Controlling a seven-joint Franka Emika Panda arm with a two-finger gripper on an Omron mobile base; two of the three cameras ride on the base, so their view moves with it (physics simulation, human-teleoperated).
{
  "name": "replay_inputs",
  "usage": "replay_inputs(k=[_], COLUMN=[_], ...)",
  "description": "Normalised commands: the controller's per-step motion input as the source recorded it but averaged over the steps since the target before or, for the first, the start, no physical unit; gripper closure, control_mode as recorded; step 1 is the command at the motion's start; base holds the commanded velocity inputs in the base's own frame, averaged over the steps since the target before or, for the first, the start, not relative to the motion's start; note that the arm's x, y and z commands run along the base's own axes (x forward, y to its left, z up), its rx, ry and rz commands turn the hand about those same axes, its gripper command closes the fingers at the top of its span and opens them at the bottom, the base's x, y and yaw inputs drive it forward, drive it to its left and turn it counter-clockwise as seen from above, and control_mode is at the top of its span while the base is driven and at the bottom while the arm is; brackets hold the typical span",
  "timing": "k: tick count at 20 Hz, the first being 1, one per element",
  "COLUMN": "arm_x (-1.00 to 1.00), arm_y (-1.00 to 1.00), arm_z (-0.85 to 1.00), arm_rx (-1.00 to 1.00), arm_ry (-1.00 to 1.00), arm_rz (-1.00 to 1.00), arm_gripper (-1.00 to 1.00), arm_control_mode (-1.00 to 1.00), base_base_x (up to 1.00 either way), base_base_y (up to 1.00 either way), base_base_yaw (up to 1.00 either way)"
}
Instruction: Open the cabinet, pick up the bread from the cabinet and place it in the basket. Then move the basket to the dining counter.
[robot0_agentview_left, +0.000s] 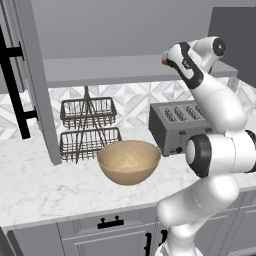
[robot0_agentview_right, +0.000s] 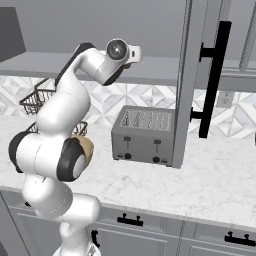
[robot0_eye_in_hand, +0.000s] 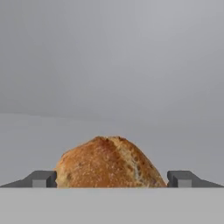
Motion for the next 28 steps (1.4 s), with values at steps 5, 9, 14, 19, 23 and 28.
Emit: replay_inputs(k=[5, 9, 14, 19, 23, 28], arm_x=[0.1, 0.0, 0.01, 0.48, 0.2, -0.73], arm_y=[-0.27, -0.16, 0.0, 0.0, -0.02, -0.06], arm_z=[-0.35, -0.56, -0.59, -0.12, 0.08, 0.02], arm_rx=[-0.15, -0.15, -0.08, -0.01, 0.0, 0.0], arm_ry=[0.08, 0.09, 0.04, 0.0, -0.01, -0.02], arm_rz=[0.0, 0.0, 0.0, 0.0, 0.0, 0.0], arm_gripper=[-1.0, -1.0, -1.0, 1.0, 1.0, 1.0], arm_control_mode=[-1.0, -1.0, -1.0, -1.0, -1.0, -1.0], base_base_x=[0.0, 0.0, 0.0, 0.0, 0.0, 0.0], base_base_y=[0.0, 0.0, 0.0, 0.0, 0.0, 0.0], base_base_yaw=[0.0, 0.0, 0.0, 0.0, 0.0, 0.0])
